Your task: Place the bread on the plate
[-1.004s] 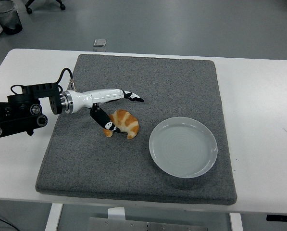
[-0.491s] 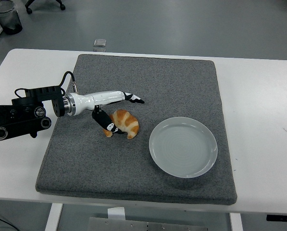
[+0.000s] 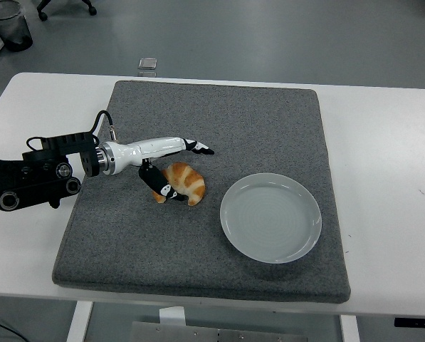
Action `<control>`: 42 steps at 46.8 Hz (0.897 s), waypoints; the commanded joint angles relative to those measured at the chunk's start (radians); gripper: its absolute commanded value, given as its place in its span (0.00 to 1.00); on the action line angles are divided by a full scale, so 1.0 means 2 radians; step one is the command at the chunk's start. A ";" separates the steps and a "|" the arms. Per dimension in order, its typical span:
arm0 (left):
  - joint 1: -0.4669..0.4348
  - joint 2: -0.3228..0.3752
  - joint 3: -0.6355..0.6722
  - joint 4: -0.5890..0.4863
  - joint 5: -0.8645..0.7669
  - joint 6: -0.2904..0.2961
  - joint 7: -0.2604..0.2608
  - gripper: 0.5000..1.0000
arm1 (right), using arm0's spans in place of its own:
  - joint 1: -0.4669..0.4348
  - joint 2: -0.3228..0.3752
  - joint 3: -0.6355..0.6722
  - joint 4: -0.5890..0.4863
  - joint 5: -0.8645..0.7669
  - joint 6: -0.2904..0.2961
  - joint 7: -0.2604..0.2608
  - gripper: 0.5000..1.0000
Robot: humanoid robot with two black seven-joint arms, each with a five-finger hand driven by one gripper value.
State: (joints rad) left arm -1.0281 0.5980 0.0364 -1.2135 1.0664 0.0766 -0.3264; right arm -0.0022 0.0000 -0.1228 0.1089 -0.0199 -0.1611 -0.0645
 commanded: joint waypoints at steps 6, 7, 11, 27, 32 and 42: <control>0.001 -0.001 -0.001 0.000 -0.001 0.005 -0.001 0.95 | 0.000 0.000 0.000 -0.001 0.000 0.000 0.000 0.88; 0.001 -0.001 -0.001 0.000 -0.001 0.005 -0.002 0.95 | 0.000 0.000 0.000 0.000 0.000 0.000 0.000 0.88; 0.003 -0.001 -0.001 0.001 -0.002 0.005 -0.006 0.95 | 0.000 0.000 0.000 -0.001 0.000 0.000 0.000 0.88; 0.010 -0.001 -0.001 0.001 0.001 0.013 -0.008 0.89 | 0.000 0.000 0.000 -0.001 0.000 0.000 0.000 0.88; 0.011 -0.001 -0.001 0.000 0.003 0.015 -0.009 0.83 | 0.000 0.000 0.000 -0.001 0.000 0.000 0.000 0.88; 0.011 0.001 0.000 0.000 0.004 0.015 -0.012 0.61 | 0.000 0.000 0.000 -0.001 0.000 0.000 0.000 0.88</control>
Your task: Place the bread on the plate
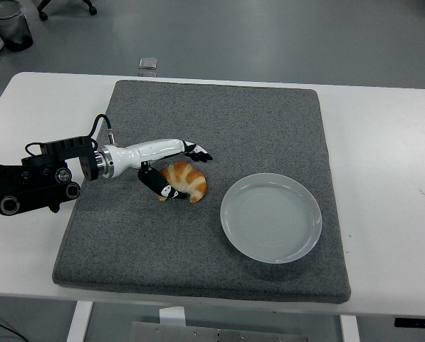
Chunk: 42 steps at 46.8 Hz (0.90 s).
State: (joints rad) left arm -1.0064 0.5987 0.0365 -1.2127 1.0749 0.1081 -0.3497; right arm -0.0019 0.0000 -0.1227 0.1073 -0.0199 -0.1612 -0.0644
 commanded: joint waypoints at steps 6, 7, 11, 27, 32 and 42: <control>0.000 0.002 0.000 -0.001 0.001 0.000 -0.011 0.53 | 0.000 0.000 0.000 0.000 0.000 0.000 0.000 0.88; 0.000 0.002 0.000 -0.001 0.001 0.000 -0.014 0.47 | 0.000 0.000 0.000 0.000 0.000 -0.001 0.000 0.88; 0.000 0.002 0.001 -0.001 0.001 0.000 -0.018 0.30 | 0.000 0.000 0.000 0.000 0.000 -0.001 0.000 0.88; -0.002 0.006 0.005 -0.003 0.002 -0.006 -0.019 0.00 | 0.000 0.000 0.000 0.000 0.000 -0.001 0.000 0.88; -0.003 0.006 0.005 -0.003 0.001 -0.004 -0.019 0.00 | 0.000 0.000 0.000 0.000 0.000 -0.001 0.000 0.88; -0.004 0.007 0.000 -0.003 0.000 -0.003 -0.019 0.00 | -0.001 0.000 0.000 0.000 0.000 -0.001 0.000 0.88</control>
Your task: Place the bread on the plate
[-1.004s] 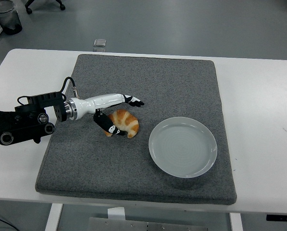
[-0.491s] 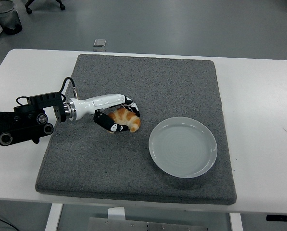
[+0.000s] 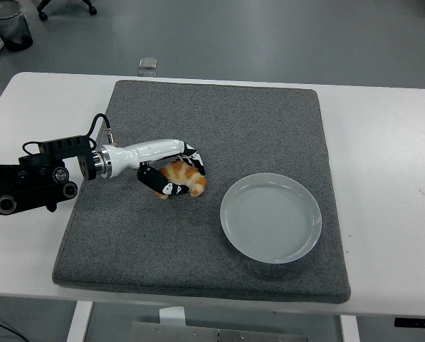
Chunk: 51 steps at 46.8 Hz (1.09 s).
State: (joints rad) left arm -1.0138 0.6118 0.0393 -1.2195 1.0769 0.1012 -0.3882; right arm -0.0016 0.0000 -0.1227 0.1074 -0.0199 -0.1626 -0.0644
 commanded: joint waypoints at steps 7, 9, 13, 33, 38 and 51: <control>-0.011 0.012 -0.004 0.000 0.000 0.000 0.000 0.00 | 0.000 0.000 0.000 0.000 0.000 0.000 0.000 0.88; -0.019 0.019 -0.003 0.000 0.000 0.000 -0.002 0.00 | -0.001 0.000 0.000 0.000 0.000 0.000 0.000 0.88; -0.035 0.031 -0.002 0.001 0.001 0.000 -0.012 0.00 | 0.000 0.000 0.001 0.000 0.000 0.000 0.000 0.88; -0.129 0.073 0.000 0.014 0.002 -0.007 -0.031 0.00 | -0.001 0.000 0.001 0.000 0.000 0.000 0.000 0.88; -0.150 0.084 0.000 0.014 0.002 -0.016 -0.031 0.00 | 0.000 0.000 0.001 0.000 0.000 0.000 0.000 0.88; -0.199 0.100 0.000 0.015 0.002 -0.041 -0.031 0.00 | -0.001 0.000 0.000 0.000 0.000 0.000 0.000 0.88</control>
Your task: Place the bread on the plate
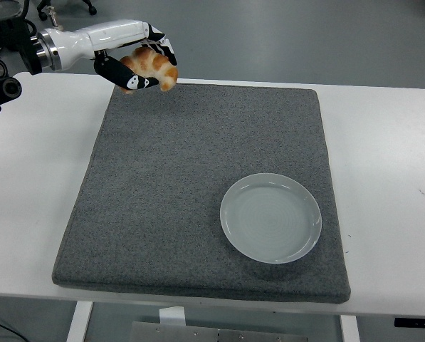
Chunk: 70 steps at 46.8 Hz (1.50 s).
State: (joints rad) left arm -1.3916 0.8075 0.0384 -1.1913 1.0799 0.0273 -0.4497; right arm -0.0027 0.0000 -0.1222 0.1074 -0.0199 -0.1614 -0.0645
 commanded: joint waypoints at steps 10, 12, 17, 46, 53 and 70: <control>-0.037 -0.001 0.001 0.000 0.000 -0.005 0.000 0.00 | 0.001 0.000 0.000 0.000 0.000 0.000 0.000 0.88; -0.039 -0.003 0.001 -0.001 0.000 -0.005 0.000 0.00 | 0.001 0.000 0.000 0.000 0.000 0.000 0.000 0.88; -0.041 -0.020 0.001 -0.006 0.000 -0.005 0.001 0.00 | 0.000 0.000 0.000 0.000 0.000 0.000 0.000 0.88; -0.066 -0.164 0.004 -0.015 -0.001 -0.003 0.009 0.00 | 0.000 0.000 0.000 0.000 0.000 0.000 0.000 0.88; -0.064 -0.207 0.005 -0.012 0.000 -0.002 0.009 0.00 | 0.000 0.000 0.000 0.000 0.000 0.000 0.000 0.88; -0.014 -0.269 0.006 0.007 0.043 0.017 0.010 0.00 | 0.000 0.000 0.000 0.000 0.000 0.000 0.000 0.88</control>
State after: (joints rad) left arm -1.4471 0.2809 0.0508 -1.1835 1.1324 0.0498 -0.4288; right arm -0.0031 0.0000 -0.1227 0.1074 -0.0200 -0.1611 -0.0644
